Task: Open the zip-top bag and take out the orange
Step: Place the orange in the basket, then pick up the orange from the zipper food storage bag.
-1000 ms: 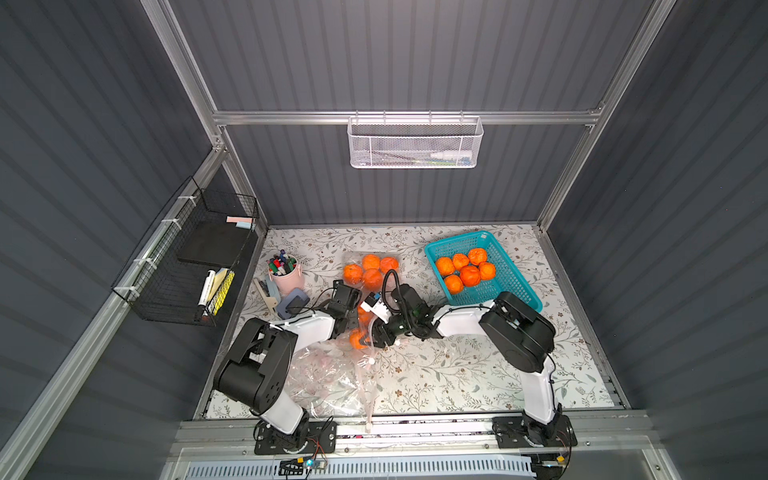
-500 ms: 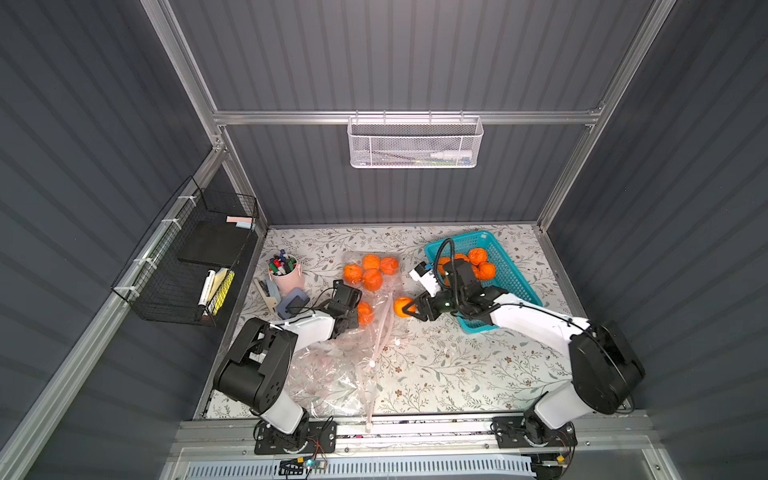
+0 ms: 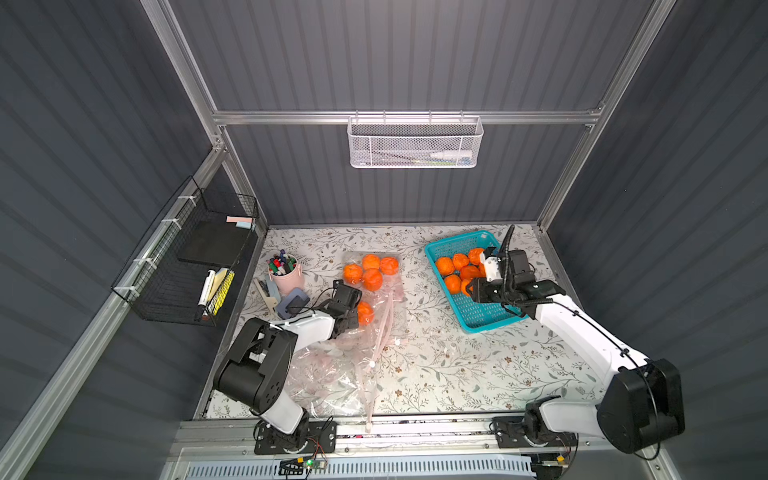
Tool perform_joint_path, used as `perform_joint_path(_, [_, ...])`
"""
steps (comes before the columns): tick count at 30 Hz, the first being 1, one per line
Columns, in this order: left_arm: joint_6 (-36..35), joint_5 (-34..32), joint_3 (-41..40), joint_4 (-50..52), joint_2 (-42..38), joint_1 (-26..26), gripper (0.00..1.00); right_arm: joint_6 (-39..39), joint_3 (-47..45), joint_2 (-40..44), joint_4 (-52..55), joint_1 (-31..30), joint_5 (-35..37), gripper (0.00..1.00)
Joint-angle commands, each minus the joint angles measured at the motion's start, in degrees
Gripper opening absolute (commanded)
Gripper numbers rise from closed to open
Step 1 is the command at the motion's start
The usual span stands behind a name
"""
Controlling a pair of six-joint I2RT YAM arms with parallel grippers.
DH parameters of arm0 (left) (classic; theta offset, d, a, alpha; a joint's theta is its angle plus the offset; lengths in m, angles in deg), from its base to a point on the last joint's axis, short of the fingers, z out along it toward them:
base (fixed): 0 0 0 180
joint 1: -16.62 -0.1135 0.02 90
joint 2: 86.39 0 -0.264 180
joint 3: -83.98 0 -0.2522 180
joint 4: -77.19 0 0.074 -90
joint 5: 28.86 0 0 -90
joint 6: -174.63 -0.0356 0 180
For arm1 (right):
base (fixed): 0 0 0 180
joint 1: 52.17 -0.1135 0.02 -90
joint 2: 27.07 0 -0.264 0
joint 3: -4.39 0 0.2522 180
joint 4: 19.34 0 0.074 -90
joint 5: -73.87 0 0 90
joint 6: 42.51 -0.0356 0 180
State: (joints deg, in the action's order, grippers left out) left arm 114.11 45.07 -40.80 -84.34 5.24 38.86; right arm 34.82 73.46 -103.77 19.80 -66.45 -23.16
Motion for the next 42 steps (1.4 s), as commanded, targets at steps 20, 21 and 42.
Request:
perform_joint_path(20, [0.2,2.6,-2.4,5.7,0.7,-0.1,0.0,-5.1,3.5,-20.6,-4.4,0.5,-10.5,0.56])
perform_joint_path(21, [0.1,2.6,-2.5,5.7,0.6,-0.1,0.0,-5.1,3.7,-20.4,-4.1,0.5,-10.0,0.58])
perform_joint_path(42, [0.4,2.1,-2.3,6.1,0.9,-0.1,0.0,-0.1,-6.6,6.8,-14.7,-10.4,-18.6,0.4])
